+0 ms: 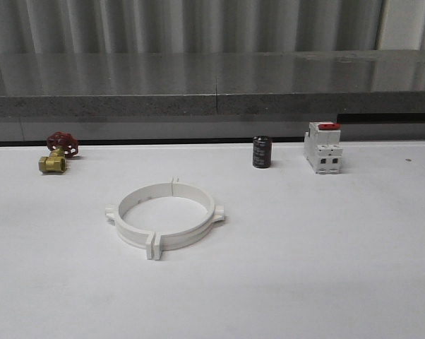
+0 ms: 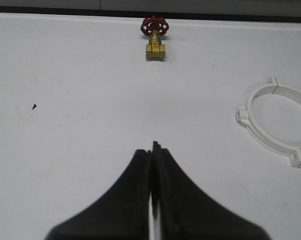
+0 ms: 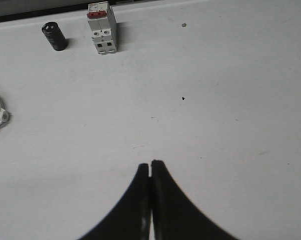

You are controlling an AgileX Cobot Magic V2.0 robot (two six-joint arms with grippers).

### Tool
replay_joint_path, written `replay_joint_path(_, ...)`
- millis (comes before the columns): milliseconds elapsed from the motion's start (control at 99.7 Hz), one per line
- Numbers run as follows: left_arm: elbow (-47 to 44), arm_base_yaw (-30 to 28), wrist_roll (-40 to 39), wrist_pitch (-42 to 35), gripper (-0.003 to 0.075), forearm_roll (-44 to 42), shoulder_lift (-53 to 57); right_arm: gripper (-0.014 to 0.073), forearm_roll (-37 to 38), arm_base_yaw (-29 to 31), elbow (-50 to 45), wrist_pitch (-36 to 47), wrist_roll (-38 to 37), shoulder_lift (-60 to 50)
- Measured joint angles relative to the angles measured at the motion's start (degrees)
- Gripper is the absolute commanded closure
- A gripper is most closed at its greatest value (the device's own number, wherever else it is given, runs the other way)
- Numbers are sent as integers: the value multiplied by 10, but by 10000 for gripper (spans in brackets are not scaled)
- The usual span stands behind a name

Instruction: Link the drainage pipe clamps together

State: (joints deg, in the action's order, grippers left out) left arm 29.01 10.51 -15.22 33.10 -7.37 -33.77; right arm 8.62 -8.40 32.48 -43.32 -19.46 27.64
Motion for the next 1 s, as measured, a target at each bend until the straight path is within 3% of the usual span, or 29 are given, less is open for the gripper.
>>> replay_joint_path(712, 0, 0, 0, 0, 741, 0, 0, 661, 0, 0, 0, 1, 1, 0)
replay_joint_path(1003, 0, 0, 0, 0, 741, 0, 0, 661, 5, 8, -64, 116, 7, -51)
